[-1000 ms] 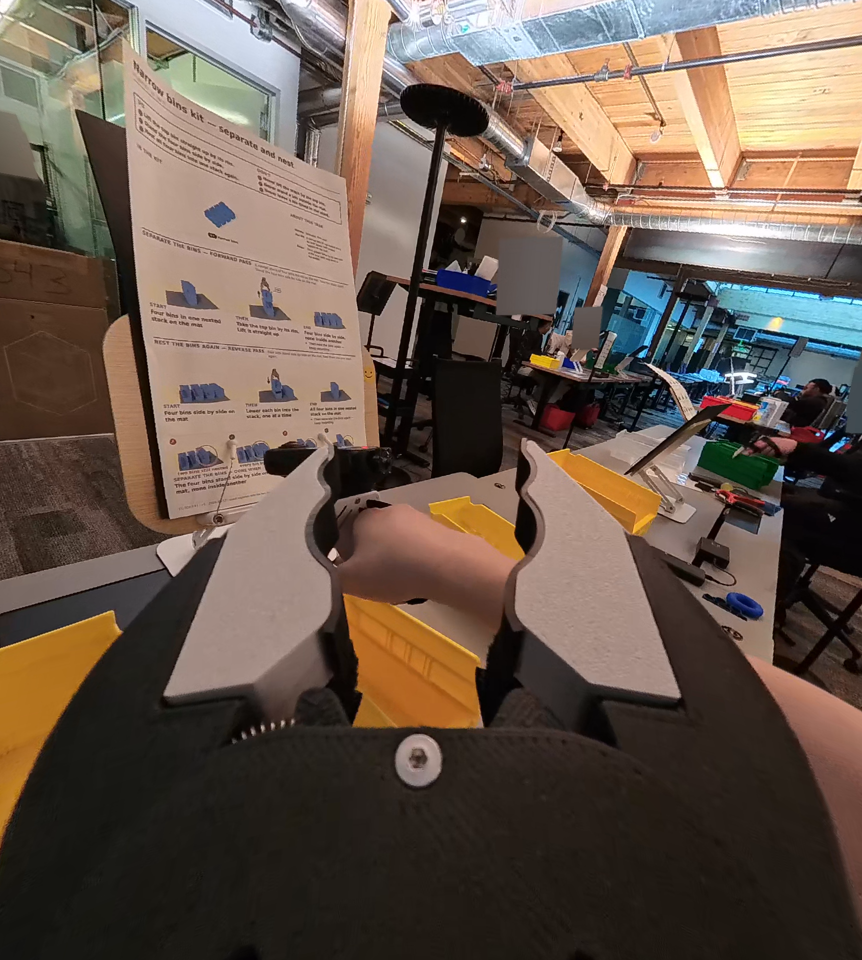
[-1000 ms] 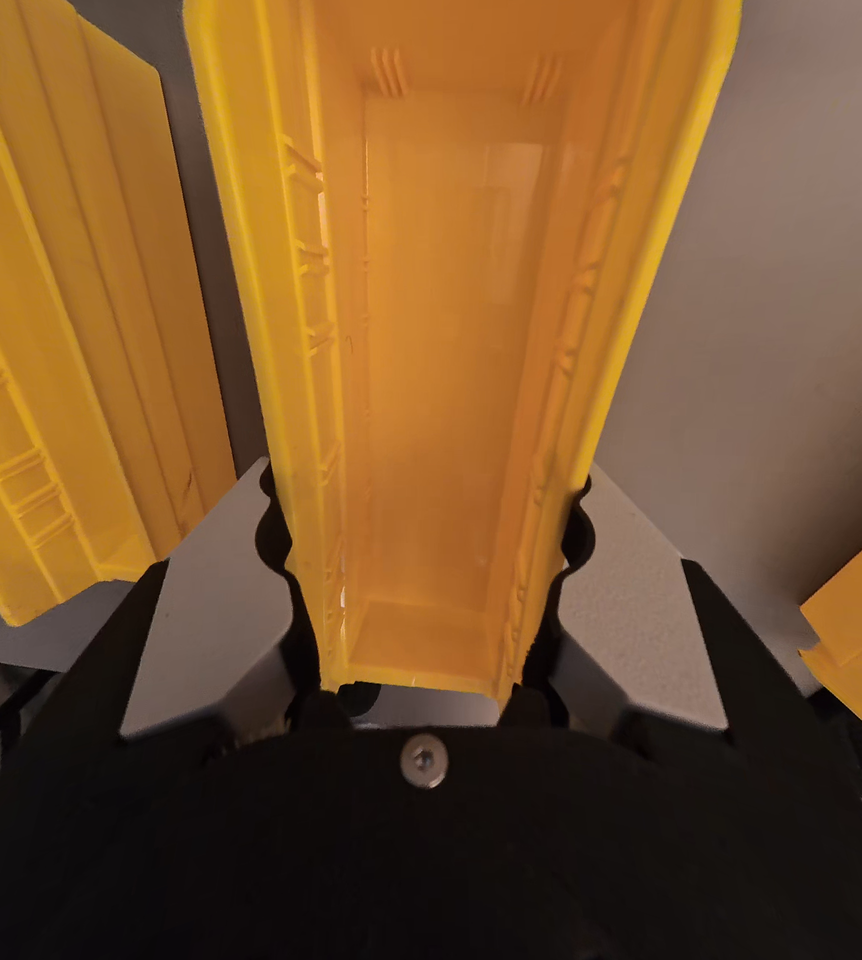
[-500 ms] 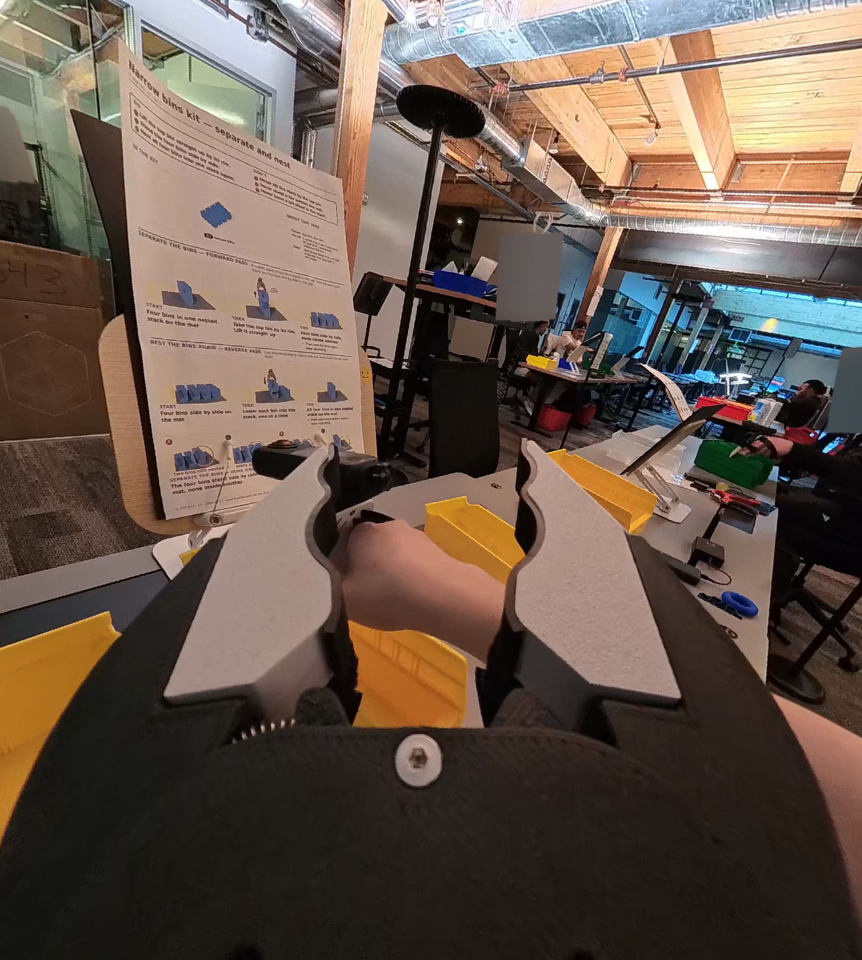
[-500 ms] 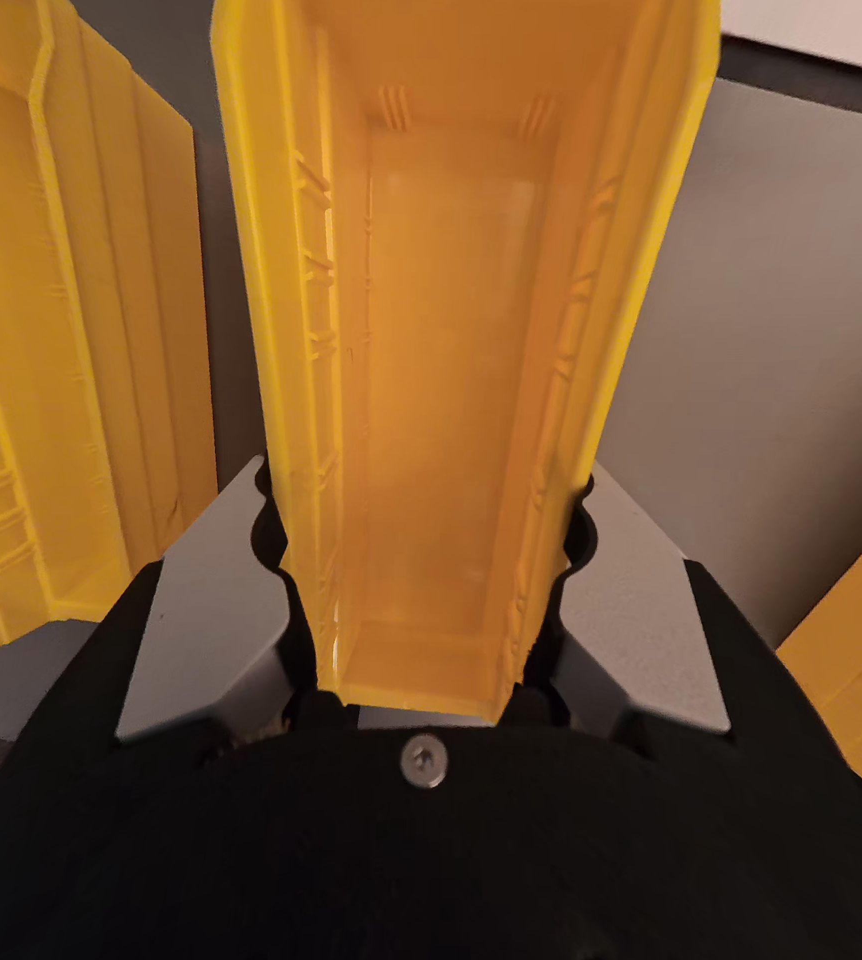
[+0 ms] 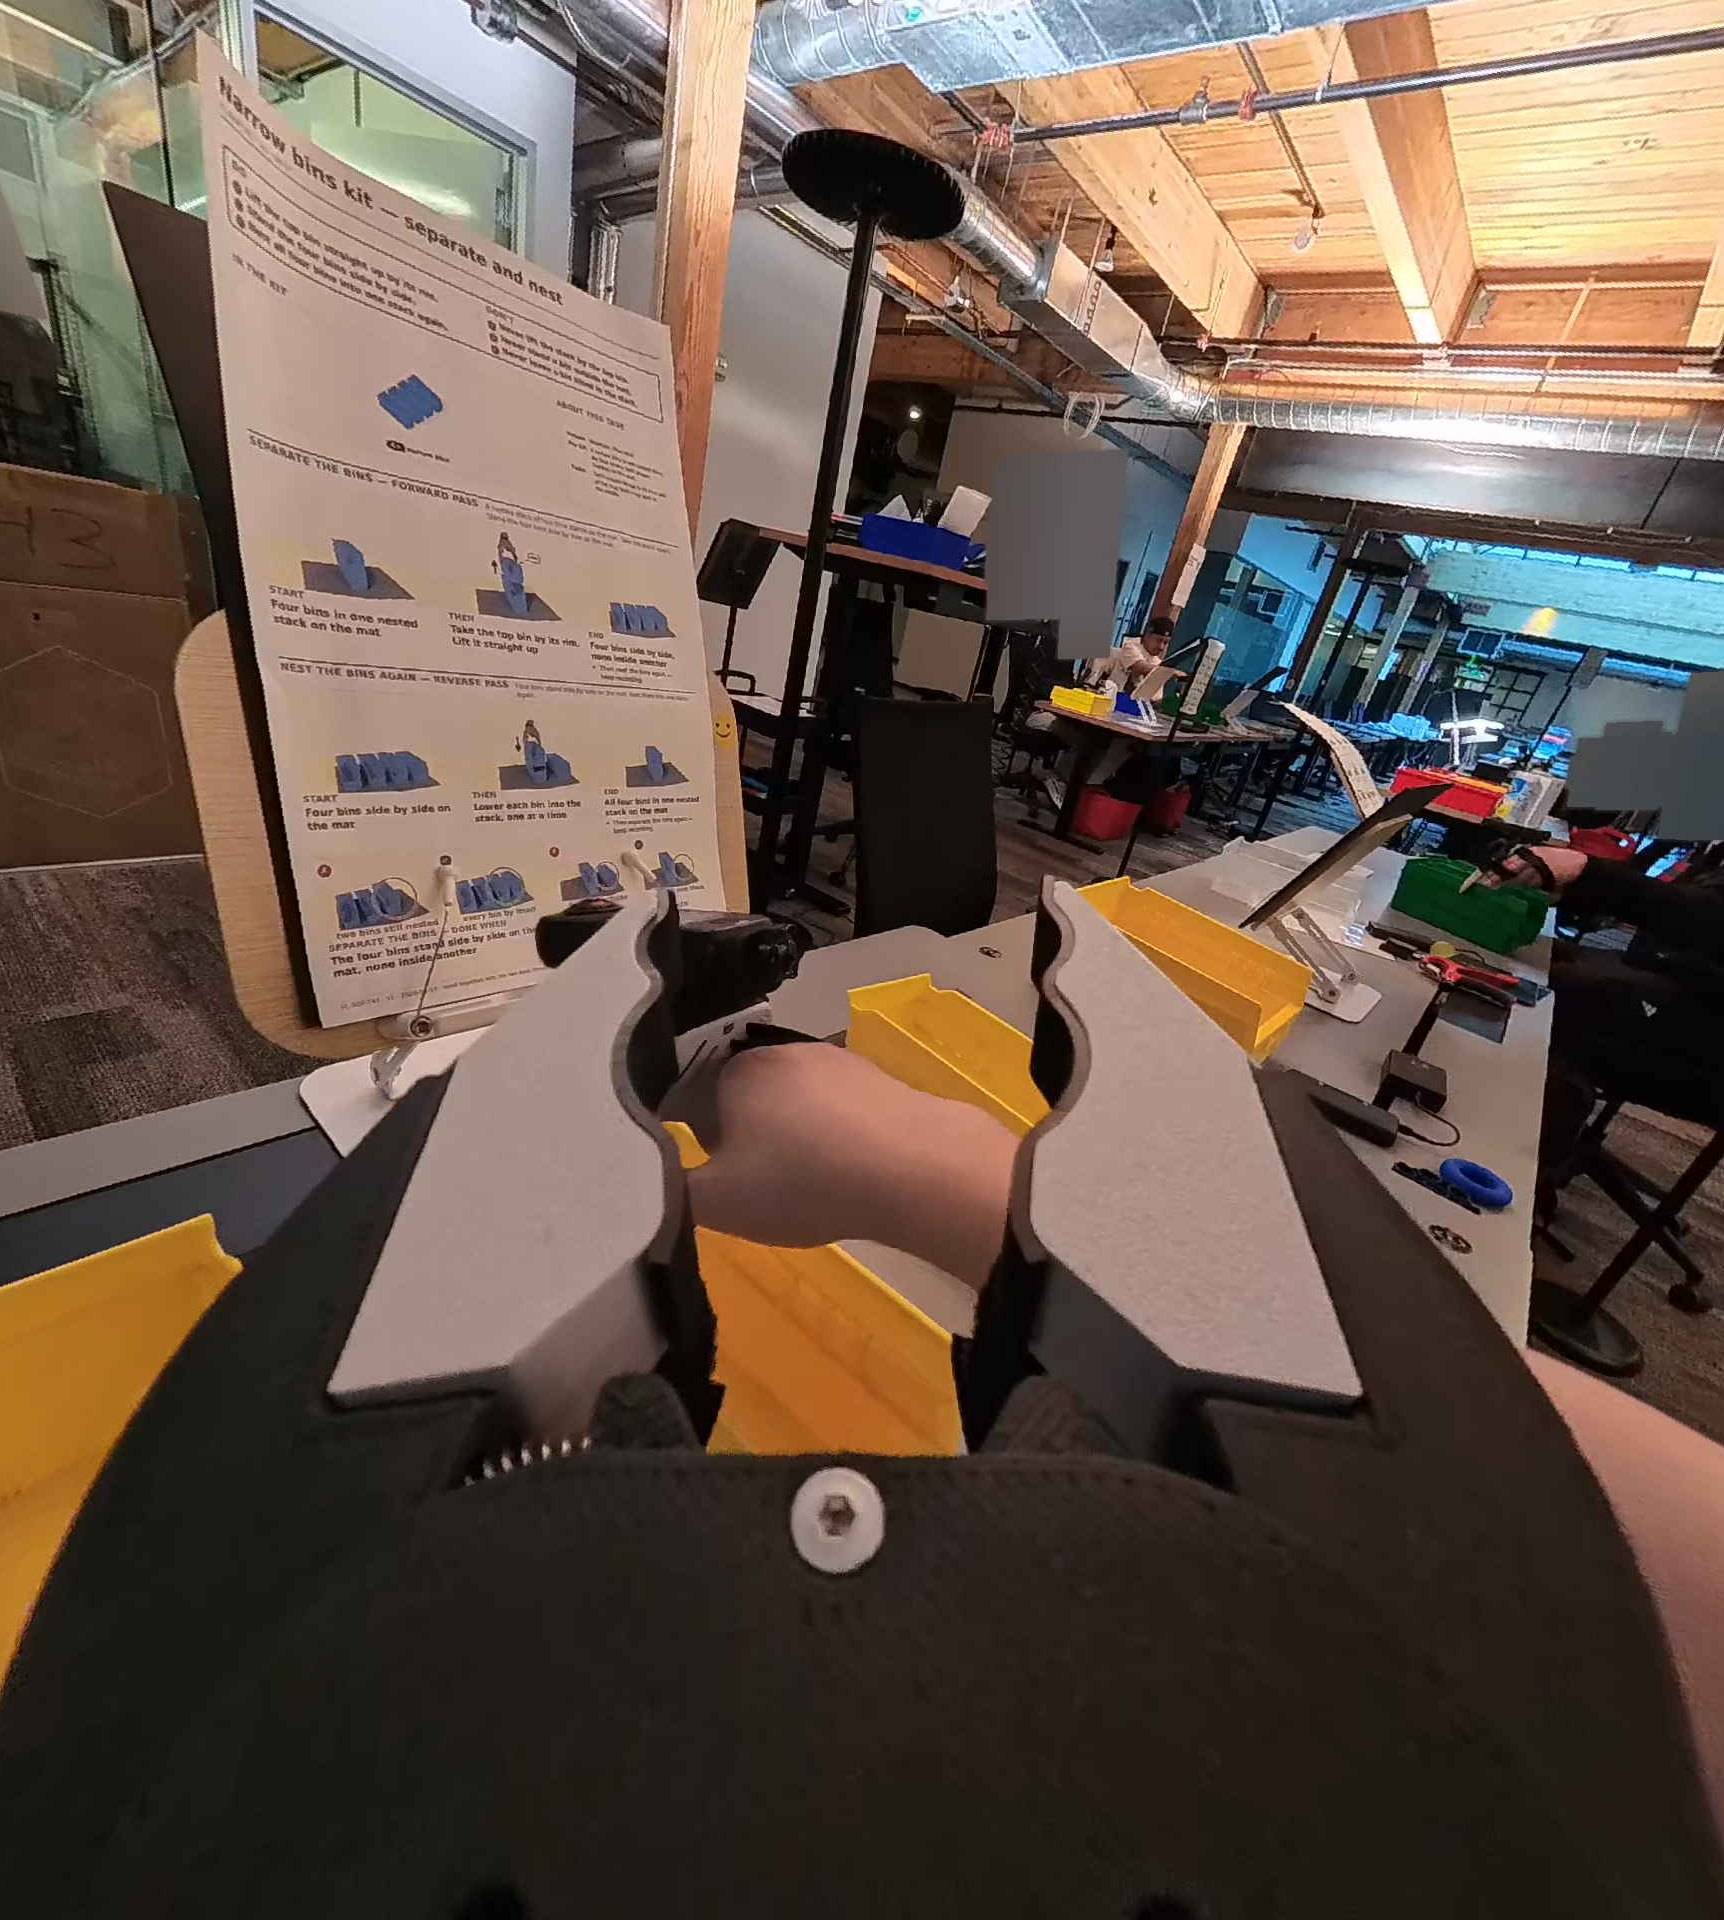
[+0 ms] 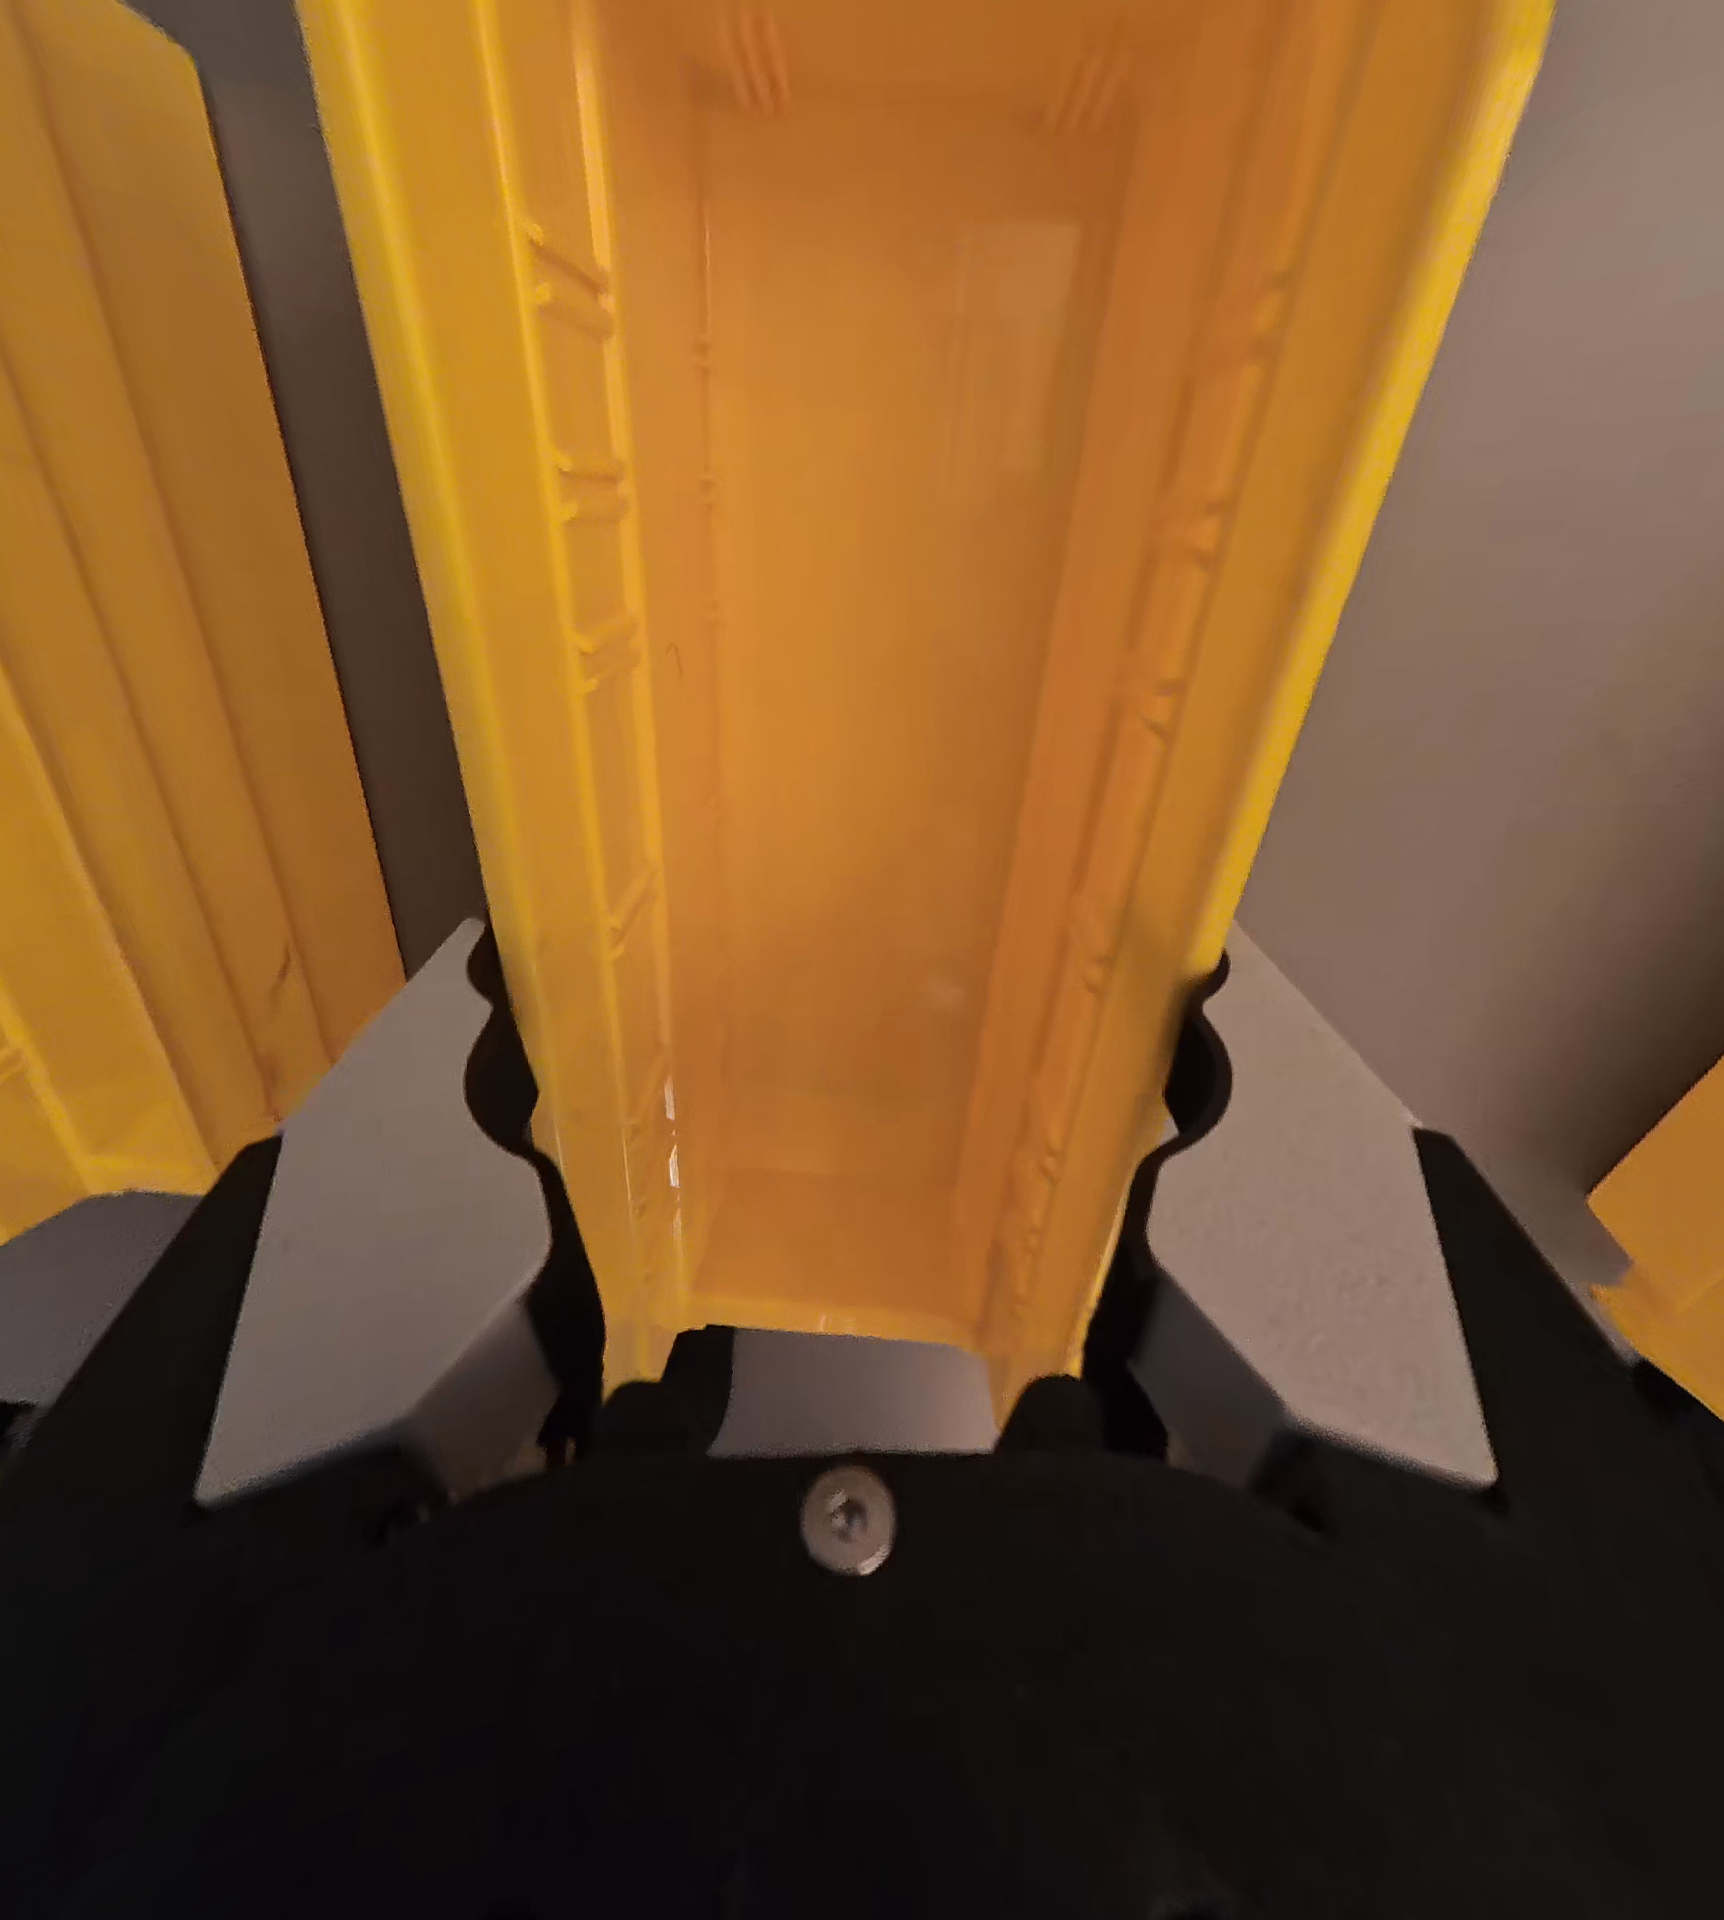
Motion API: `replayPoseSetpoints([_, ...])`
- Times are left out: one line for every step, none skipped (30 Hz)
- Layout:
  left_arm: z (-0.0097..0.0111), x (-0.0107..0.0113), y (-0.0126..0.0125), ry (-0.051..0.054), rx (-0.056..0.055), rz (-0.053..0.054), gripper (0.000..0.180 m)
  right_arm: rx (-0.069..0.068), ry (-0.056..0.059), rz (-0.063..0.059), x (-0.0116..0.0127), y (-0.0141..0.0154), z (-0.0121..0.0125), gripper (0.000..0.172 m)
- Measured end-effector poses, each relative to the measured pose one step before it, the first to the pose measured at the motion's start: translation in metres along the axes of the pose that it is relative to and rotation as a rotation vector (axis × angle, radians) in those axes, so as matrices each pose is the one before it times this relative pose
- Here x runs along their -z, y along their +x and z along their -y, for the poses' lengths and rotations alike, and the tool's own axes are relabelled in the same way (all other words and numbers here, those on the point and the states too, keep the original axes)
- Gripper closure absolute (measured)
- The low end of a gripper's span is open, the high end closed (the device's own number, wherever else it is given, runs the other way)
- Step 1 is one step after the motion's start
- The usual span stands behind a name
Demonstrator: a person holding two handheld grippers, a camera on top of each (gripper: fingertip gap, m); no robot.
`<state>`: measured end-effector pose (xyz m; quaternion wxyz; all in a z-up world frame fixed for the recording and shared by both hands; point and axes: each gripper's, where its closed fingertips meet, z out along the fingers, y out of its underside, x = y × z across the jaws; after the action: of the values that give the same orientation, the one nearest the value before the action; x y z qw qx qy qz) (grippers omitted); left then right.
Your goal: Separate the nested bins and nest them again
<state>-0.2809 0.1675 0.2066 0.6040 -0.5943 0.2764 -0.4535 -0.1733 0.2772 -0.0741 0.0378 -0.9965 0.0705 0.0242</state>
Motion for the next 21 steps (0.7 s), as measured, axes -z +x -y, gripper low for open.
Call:
replayPoseSetpoints([-0.00020,-0.00009,0.00008,-0.0011,-0.0002,0.0000,0.113,0.0182,-0.0005,0.0083,0.00252,-0.00067,-0.00029,0.044])
replayPoseSetpoints([-0.00021,-0.00013,-0.00011,-0.0013,0.0001,0.0008,0.113,0.0151,0.0120,0.0067,0.00562,-0.00008,0.00127,0.045])
replayPoseSetpoints([-0.00018,-0.00016,0.00001,-0.0007,-0.0002,0.0014,0.113,0.0161,0.0217,0.0073,0.00943,0.00031,0.00258,0.045])
replayPoseSetpoints([-0.00023,-0.00020,0.00021,-0.0016,-0.0011,0.0000,0.114,0.0167,0.0411,0.0108,0.01355,0.00098,0.00507,0.044])
replayPoseSetpoints([-0.00059,-0.00013,0.00059,-0.0037,-0.0018,-0.0012,0.114,0.0202,0.0511,0.0179,0.01695,0.00179,0.00649,0.044])
replayPoseSetpoints([-0.00064,-0.00005,0.00050,-0.0043,-0.0020,-0.0016,0.113,0.0346,0.0644,0.0227,0.01995,0.00329,0.00881,0.044])
replayPoseSetpoints([-0.00080,0.00007,0.00036,-0.0046,-0.0006,-0.0021,0.113,0.0574,0.1027,0.0165,0.02232,0.00666,0.01444,0.044])
replayPoseSetpoints([-0.00091,0.00035,0.00042,-0.0052,0.0009,-0.0034,0.113,0.0650,0.1357,-0.0354,0.02293,0.01857,0.01939,0.044])
replayPoseSetpoints([-0.00054,0.00057,0.00065,-0.0035,0.0015,-0.0044,0.113,0.0732,0.1407,-0.0991,0.02036,0.03409,0.01843,0.043])
replayPoseSetpoints([0.00027,0.00094,0.00075,0.0011,0.0013,-0.0043,0.113,0.0502,0.0973,-0.1551,0.01423,0.04783,0.00512,0.043])
replayPoseSetpoints([0.00136,0.00110,0.00114,0.0075,-0.0004,-0.0050,0.113,0.0190,0.0272,-0.1137,0.00353,0.04322,-0.01262,0.036])
replayPoseSetpoints([0.00226,0.00110,0.00133,0.0122,-0.0017,-0.0064,0.113,-0.0300,-0.0381,-0.0223,-0.00630,0.02793,-0.02313,0.032])
replayPoseSetpoints([0.00234,0.00085,0.00097,0.0136,0.0000,-0.0056,0.113,-0.0771,-0.0968,0.0194,-0.01108,0.01871,-0.03035,0.022])
replayPoseSetpoints([0.00177,0.00036,0.00025,0.0108,0.0025,-0.0034,0.113,-0.0634,-0.1053,0.0243,-0.01388,0.01592,-0.02966,0.021])
replayPoseSetpoints([0.00069,-0.00008,-0.00077,0.0051,0.0048,-0.0003,0.113,-0.0473,-0.0938,0.0052,-0.01456,0.01609,-0.02630,0.021])
replayPoseSetpoints([-0.00053,-0.00047,-0.00113,-0.0015,0.0052,0.0004,0.113,-0.0345,-0.0704,0.0001,-0.01431,0.01384,-0.02074,0.021])
replayPoseSetpoints([-0.00121,-0.00082,-0.00094,-0.0060,0.0037,-0.0002,0.113,-0.0258,-0.0362,-0.0066,-0.01209,0.01182,-0.01319,0.021])
replayPoseSetpoints([-0.00153,-0.00092,-0.00094,-0.0078,0.0031,0.0010,0.113,-0.0179,-0.0137,-0.0086,-0.00965,0.00931,-0.00835,0.021])
replayPoseSetpoints([-0.00157,-0.00082,-0.00075,-0.0084,0.0023,0.0022,0.113,-0.0157,-0.0181,-0.0015,-0.00837,0.00611,-0.00735,0.021])
replayPoseSetpoints([-0.00116,-0.00062,-0.00017,-0.0068,-0.0008,0.0021,0.113,-0.0112,-0.0229,0.0074,-0.00769,0.00333,-0.00672,0.021])
replayPoseSetpoints([-0.00056,-0.00063,0.00053,-0.0037,-0.0037,0.0014,0.113,-0.0126,-0.0291,-0.0009,-0.00704,0.00408,-0.00668,0.021])
